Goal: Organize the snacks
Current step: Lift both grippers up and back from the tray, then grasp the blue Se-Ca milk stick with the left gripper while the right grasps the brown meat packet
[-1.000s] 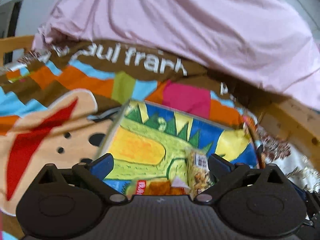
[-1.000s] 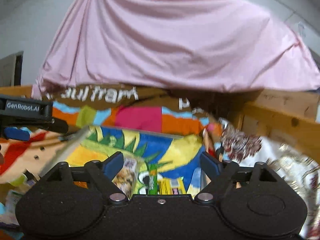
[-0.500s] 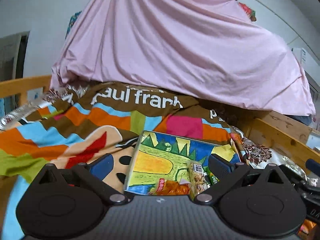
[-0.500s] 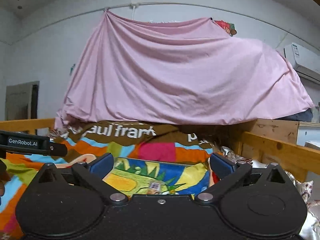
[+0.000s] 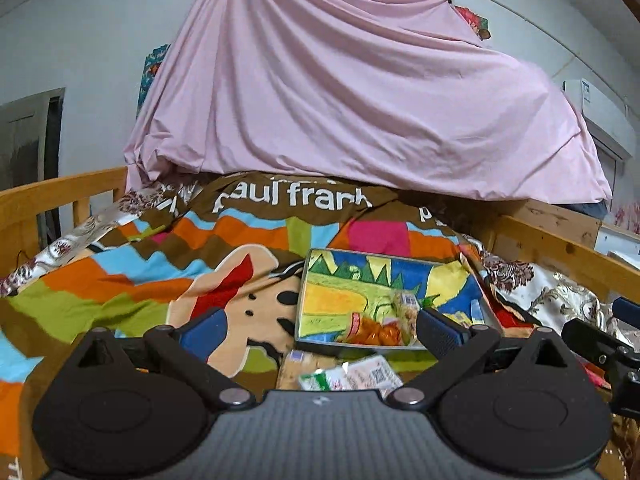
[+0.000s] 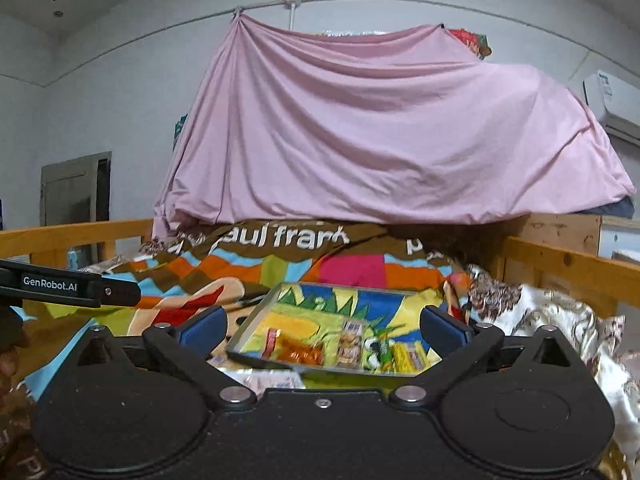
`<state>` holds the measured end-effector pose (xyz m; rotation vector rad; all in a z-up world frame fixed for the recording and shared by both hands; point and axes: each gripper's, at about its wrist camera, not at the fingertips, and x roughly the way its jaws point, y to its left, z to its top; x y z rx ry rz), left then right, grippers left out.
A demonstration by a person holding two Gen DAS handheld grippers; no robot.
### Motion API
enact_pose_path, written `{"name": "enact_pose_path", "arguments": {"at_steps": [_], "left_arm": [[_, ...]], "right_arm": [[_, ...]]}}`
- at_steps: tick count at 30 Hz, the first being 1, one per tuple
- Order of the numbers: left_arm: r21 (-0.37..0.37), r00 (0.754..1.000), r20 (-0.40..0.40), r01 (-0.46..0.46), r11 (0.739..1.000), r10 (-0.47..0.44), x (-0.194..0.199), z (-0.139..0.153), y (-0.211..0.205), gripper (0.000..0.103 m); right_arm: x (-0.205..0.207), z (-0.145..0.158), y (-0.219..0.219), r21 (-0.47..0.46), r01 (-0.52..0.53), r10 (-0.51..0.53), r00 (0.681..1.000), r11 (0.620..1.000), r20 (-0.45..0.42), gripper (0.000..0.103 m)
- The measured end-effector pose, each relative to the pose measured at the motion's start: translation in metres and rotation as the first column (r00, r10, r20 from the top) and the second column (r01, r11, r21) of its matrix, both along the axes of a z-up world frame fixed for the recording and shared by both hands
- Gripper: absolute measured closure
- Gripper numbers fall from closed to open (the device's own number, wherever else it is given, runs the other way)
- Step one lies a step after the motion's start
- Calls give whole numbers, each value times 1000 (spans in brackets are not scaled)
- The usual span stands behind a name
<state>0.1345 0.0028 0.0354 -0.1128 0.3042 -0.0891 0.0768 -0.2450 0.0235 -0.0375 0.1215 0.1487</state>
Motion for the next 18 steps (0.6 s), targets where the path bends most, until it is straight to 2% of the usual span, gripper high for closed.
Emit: {"name": "enact_pose_path", "arguments": {"at_steps": [8,18], "left_arm": [[32,999,-30,29,999,-28,-17,-17,5,0],[82,994,-91,70,994,-63,-20,-38,10,0]], "right_arm": [[-10,-13,9,-18,-14,12,997,1000,-73,1],[9,-32,23,-70,-59,43,977,996,-209,1]]}}
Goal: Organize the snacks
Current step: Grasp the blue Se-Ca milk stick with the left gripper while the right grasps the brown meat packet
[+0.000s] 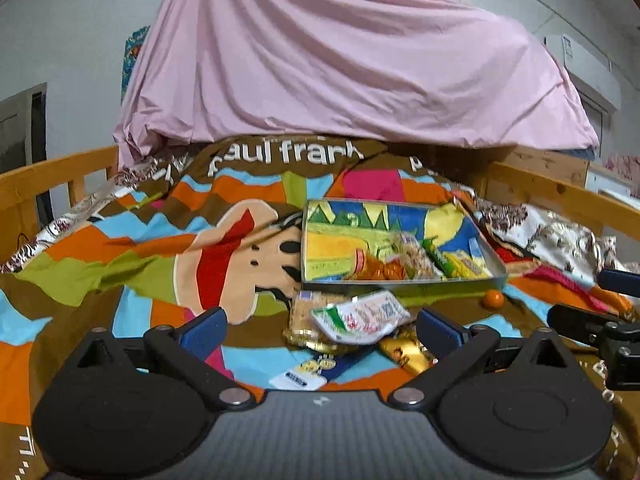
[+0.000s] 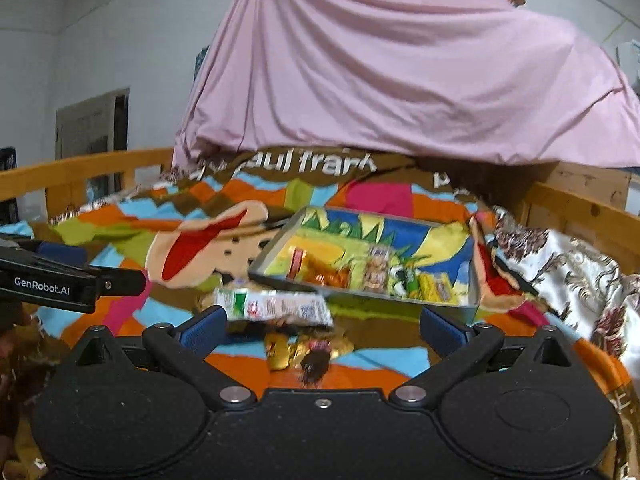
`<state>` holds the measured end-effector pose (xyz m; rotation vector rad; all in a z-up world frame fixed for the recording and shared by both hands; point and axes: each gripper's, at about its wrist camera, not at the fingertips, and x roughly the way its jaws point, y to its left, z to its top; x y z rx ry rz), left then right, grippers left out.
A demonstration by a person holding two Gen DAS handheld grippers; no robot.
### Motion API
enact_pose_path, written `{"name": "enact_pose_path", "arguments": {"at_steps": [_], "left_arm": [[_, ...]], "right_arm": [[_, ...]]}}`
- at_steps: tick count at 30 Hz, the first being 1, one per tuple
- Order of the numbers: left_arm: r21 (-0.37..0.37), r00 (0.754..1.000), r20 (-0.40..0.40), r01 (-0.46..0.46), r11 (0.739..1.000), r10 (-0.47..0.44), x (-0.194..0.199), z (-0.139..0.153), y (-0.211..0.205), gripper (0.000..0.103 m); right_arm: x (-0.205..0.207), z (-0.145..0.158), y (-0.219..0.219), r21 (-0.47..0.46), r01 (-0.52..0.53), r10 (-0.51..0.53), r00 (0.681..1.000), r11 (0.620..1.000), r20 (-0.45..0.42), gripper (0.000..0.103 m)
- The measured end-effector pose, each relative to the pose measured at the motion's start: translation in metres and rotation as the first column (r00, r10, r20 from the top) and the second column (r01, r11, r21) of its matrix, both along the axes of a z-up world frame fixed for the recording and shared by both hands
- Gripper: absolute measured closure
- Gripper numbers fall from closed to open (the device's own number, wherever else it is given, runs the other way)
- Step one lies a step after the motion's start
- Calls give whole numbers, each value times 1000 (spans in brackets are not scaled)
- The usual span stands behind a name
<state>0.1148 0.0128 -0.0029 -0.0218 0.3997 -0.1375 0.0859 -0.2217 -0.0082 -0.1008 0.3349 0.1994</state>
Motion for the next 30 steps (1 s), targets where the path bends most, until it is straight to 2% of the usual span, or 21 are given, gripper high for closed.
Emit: {"name": "enact_pose_path", "arguments": {"at_steps": [8,18,26,30], "left_arm": [[33,997,-61,51,998,-49,6,-18,5,0],[92,980,-159,132,987,-116,34,-39,5,0],[132,950,-243,233,963,-196,62,-53,4,0],[138,936,-276,265,954,-220,83,-54,4,0]], "right_arm": [[12,-12,12,-52,-22,18,997,998,-69,1],[31,-27,19,-87,-31,18,989,996,-146,1],[61,-42,24,-161,-85,52,978,983,-202,1],[80,-49,16,-117,-94,61,964,989,-260,1]]}}
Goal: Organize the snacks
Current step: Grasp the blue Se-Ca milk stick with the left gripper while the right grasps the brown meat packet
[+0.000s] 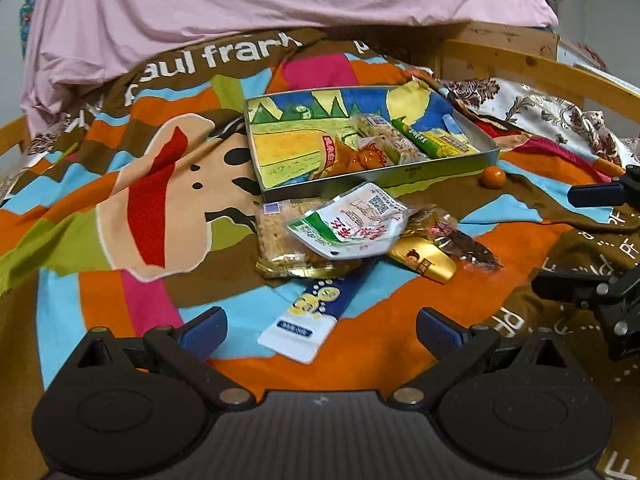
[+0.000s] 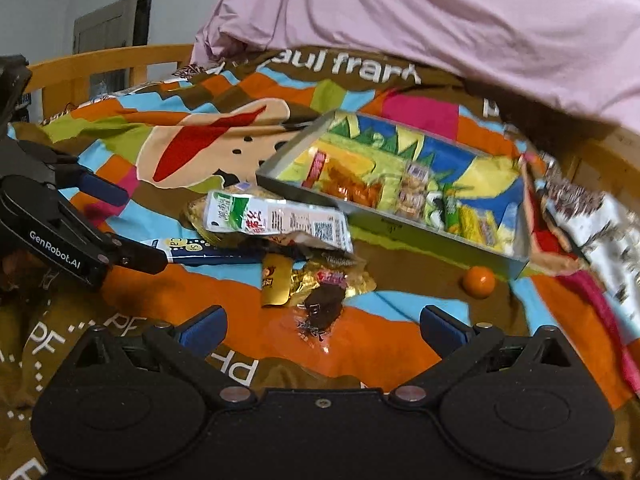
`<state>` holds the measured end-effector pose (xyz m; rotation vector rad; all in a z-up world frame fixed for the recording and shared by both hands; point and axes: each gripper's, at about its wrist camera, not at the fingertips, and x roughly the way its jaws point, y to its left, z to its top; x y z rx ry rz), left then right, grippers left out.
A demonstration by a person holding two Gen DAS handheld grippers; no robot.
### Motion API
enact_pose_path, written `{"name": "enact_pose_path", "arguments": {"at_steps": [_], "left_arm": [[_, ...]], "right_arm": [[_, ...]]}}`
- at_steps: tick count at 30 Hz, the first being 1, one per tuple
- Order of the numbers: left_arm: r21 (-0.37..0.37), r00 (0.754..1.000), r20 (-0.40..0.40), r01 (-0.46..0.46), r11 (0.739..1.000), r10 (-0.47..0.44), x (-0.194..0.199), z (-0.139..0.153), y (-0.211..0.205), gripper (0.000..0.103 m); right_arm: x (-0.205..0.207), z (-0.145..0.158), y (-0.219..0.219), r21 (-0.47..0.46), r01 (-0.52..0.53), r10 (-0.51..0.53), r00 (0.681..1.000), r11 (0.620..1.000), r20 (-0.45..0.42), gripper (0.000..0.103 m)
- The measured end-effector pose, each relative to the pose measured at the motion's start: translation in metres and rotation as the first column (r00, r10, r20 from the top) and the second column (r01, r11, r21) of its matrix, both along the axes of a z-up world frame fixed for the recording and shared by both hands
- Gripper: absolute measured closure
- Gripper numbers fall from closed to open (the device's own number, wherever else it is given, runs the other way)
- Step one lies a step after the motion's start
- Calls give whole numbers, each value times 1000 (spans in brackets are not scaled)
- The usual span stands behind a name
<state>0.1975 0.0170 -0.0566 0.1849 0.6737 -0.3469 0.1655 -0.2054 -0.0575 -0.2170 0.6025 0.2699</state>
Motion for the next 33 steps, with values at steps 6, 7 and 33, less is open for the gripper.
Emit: {"name": "enact_pose_path", "arguments": {"at_steps": [6,7,33], "left_arm": [[12,994,-90,70,997,-69,35,-7,1,1],[8,992,-104,74,997,-73,41,-9,1,1],[-78,966,-250,49,996,-67,67,-27,-6,57]], "right_arm": [[26,-8,-13,93,27,-20,997,995,-71,1],[31,-10,-16,111,34,-25,996,993,-82,1],[59,-31,-7,115,27,-5,983,993,-184,54]]}}
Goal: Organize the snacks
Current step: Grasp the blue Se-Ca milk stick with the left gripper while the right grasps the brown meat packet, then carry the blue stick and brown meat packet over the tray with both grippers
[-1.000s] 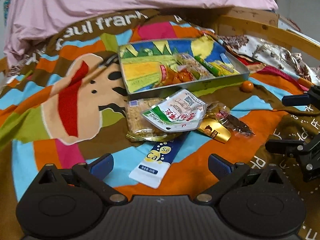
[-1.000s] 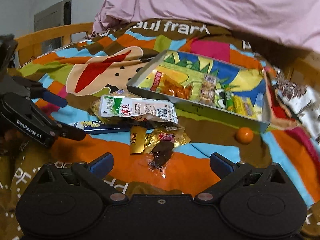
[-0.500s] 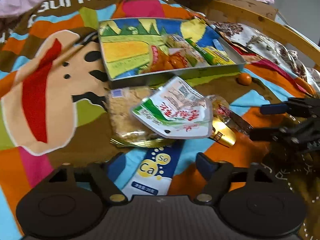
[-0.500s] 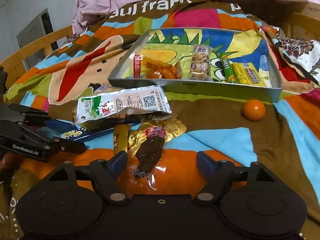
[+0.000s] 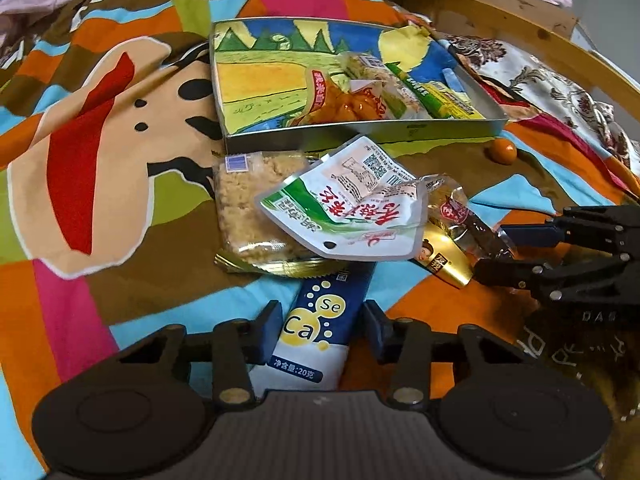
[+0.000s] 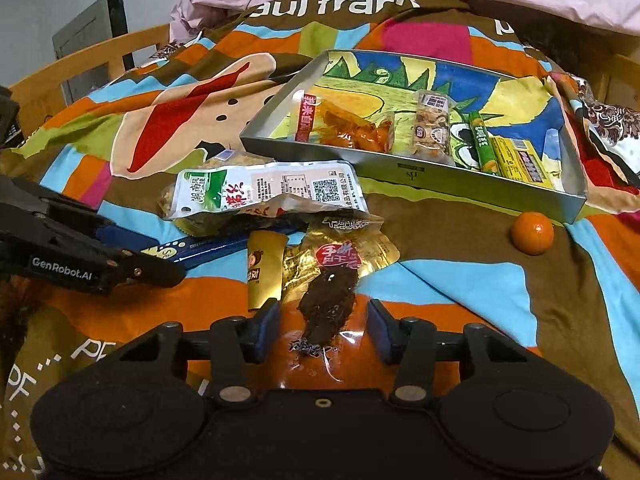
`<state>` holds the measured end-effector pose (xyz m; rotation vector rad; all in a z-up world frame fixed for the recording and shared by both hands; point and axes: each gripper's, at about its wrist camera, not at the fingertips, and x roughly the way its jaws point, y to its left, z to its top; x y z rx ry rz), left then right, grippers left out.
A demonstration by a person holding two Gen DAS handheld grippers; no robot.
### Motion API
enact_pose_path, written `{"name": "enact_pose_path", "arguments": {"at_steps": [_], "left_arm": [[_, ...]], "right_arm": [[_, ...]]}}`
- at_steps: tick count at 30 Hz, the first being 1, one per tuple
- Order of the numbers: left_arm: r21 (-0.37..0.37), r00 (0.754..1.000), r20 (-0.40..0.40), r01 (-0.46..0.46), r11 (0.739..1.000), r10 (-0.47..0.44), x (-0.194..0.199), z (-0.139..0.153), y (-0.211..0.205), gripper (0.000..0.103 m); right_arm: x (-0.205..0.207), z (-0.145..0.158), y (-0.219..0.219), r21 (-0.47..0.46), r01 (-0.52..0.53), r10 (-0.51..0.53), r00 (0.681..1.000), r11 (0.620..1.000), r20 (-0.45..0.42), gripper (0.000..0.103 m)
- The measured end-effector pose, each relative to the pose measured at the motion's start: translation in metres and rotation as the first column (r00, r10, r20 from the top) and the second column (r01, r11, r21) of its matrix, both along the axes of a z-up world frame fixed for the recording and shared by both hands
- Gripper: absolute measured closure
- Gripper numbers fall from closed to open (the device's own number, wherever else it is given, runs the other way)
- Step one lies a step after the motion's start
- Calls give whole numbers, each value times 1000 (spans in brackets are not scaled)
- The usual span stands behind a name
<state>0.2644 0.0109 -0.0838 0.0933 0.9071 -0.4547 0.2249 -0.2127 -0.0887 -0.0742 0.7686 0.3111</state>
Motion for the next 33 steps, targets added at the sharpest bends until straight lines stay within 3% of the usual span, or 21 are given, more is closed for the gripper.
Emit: {"name": "enact_pose_path", "arguments": {"at_steps": [10,14,21,24,26,31,33], "left_arm": [[-23,992,-76,-104,994,102,-36,12,-9,61],[-26,993,-66,-101,995,99,-46,10,-14,61],[-1,993,0,-119,993,119,-39,5,-27,38],[4,991,19,-134,991,134,-31,2,-35,36],[14,991,23,-136,991,136,-28,0,-39,39],[58,992,41,-119,991,117,-35,1,-43,64],[62,993,34,-112,992,110,-41,4,-44,65]], "right_arm": [[-32,9,-6,-15,-9,8,998,1000,-64,53],[-27,8,-8,5,23,-23,998,1000,-63,43],[-19,0,-4,7,48,-47,997,999,-57,32],[-20,-2,-1,-15,50,-50,998,999,-49,41],[-21,-1,-2,-16,53,-53,998,998,-46,53],[-24,1,-2,-14,48,-48,998,999,-51,54],[-29,3,0,-31,38,-40,998,999,-44,54]]}}
